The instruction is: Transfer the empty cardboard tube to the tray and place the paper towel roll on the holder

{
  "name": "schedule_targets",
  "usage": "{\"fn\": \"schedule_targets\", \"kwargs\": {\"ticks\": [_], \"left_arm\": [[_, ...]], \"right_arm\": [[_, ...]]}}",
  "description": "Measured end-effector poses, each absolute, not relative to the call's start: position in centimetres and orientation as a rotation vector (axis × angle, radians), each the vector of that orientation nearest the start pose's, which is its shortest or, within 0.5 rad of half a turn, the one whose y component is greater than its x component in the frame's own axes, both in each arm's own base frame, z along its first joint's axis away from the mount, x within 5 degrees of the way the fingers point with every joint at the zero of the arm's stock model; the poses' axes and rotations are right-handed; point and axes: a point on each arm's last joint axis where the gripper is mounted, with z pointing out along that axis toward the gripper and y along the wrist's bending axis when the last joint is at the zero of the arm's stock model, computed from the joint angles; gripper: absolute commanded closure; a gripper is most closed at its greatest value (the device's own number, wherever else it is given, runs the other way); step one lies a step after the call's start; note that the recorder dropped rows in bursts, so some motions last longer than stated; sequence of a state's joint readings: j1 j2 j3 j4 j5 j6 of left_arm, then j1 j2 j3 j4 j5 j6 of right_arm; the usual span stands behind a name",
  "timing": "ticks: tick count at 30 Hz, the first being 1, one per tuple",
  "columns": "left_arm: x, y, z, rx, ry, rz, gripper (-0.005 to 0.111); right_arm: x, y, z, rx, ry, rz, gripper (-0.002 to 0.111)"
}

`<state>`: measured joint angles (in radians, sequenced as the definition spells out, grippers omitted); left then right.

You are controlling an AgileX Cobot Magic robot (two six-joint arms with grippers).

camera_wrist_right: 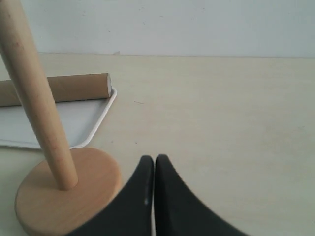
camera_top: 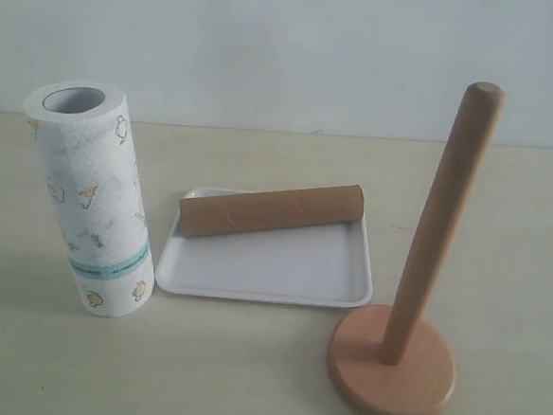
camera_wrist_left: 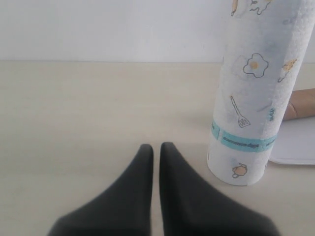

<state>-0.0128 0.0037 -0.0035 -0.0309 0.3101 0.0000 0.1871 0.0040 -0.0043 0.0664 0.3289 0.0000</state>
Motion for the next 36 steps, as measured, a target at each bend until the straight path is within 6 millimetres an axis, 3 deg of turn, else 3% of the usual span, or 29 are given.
{"fn": "schedule_targets", "kwargs": {"ticks": [13,36], "left_arm": [[5.4,-0.2,18.6,-0.008,1.794,-0.039,0.103],[5.4,-0.2,18.6,-0.008,1.794,-0.039,0.103]], "right_arm": [[5.4,0.1,18.5,0.022,1.812,0.037,0.108],[5.4,0.1,18.4,0.031,1.820,0.030,0.108]]}}
